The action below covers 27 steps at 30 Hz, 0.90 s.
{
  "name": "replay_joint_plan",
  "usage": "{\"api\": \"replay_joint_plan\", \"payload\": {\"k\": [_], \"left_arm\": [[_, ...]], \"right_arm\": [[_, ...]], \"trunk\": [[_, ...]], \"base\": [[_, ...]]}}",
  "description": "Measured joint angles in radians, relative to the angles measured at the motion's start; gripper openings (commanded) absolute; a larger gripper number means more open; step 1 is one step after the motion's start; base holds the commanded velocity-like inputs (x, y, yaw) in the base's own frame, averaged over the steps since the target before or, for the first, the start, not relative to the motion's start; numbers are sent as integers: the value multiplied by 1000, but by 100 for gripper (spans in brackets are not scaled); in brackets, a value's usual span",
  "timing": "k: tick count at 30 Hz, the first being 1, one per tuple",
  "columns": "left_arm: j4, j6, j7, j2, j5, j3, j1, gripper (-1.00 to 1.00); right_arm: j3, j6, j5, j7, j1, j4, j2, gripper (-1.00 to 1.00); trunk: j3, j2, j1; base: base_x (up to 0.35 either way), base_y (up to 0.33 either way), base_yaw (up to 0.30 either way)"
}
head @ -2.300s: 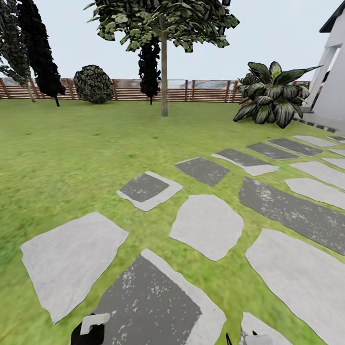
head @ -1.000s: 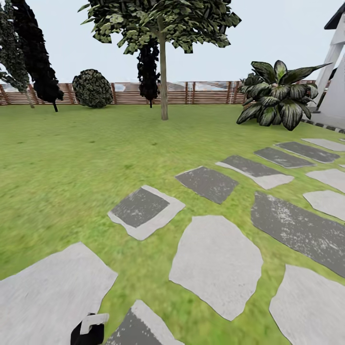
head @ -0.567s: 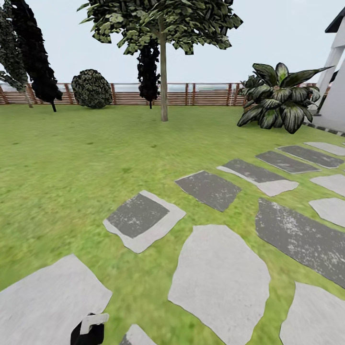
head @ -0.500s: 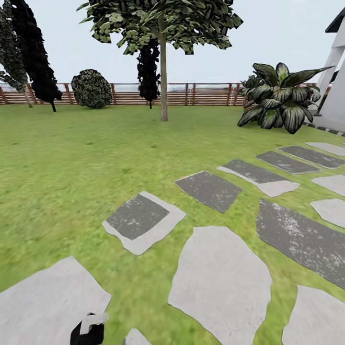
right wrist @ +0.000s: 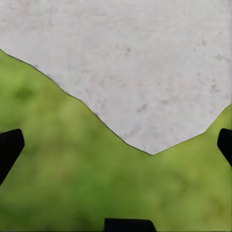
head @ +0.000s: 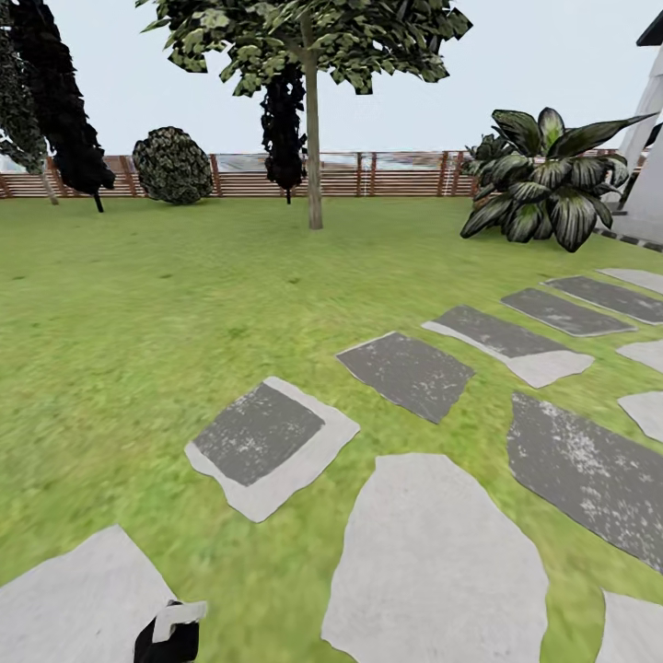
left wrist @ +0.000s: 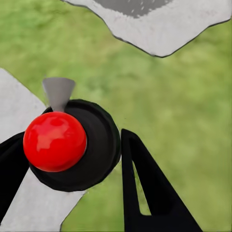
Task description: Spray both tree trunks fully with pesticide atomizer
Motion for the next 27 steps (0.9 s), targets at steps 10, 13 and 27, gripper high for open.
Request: {"api": "replay_joint_plan", "payload": {"k": [10, 13, 27], "left_arm": [[0, 0, 0, 0, -1, 0, 0, -100], [1, 0, 0, 0, -1, 0, 0, -100], [0, 0, 0, 0, 0, 0, 0, -100]], "right_arm": [[0, 0, 0, 0, 0, 0, 0, 100], [0, 0, 0, 0, 0, 0, 0, 100], [0, 0, 0, -1, 0, 0, 0, 100]], "trunk": [[0, 0, 0], [0, 0, 0], [0, 0, 0]], "base": [[338, 0, 0], [338, 0, 0], [338, 0, 0]]}}
